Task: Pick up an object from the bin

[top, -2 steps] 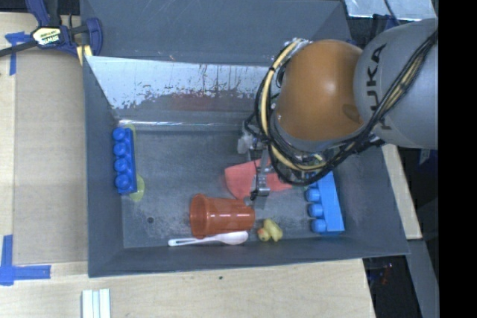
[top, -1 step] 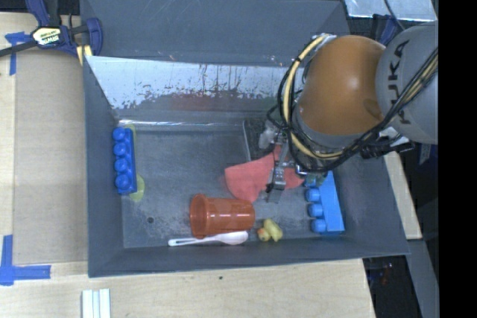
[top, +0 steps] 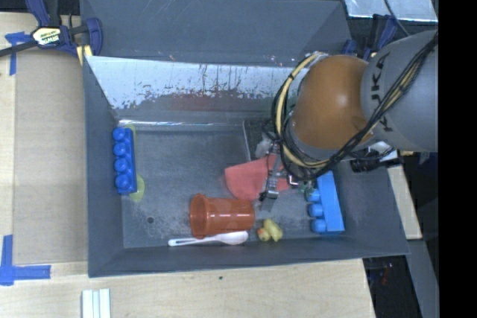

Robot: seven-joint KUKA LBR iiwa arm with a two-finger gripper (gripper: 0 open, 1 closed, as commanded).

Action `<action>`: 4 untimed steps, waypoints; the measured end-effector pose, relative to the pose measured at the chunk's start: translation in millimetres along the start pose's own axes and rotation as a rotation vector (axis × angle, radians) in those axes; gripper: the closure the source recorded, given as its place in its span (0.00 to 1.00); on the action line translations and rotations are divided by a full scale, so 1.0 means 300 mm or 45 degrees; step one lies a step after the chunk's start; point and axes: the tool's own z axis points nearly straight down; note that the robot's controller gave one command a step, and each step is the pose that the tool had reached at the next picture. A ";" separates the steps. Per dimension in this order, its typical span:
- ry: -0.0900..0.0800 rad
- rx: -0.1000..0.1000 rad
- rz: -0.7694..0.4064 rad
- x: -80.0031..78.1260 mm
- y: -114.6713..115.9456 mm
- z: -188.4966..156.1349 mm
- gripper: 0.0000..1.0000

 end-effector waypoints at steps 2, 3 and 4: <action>-0.005 -0.002 -0.221 -0.086 0.014 0.154 1.00; -0.005 -0.002 -0.221 -0.086 0.014 0.154 1.00; 0.004 0.000 -0.240 -0.069 0.004 -0.065 1.00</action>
Offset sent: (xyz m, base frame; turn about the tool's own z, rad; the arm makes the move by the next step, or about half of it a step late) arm 0.0245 -0.0007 -0.0476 -0.1740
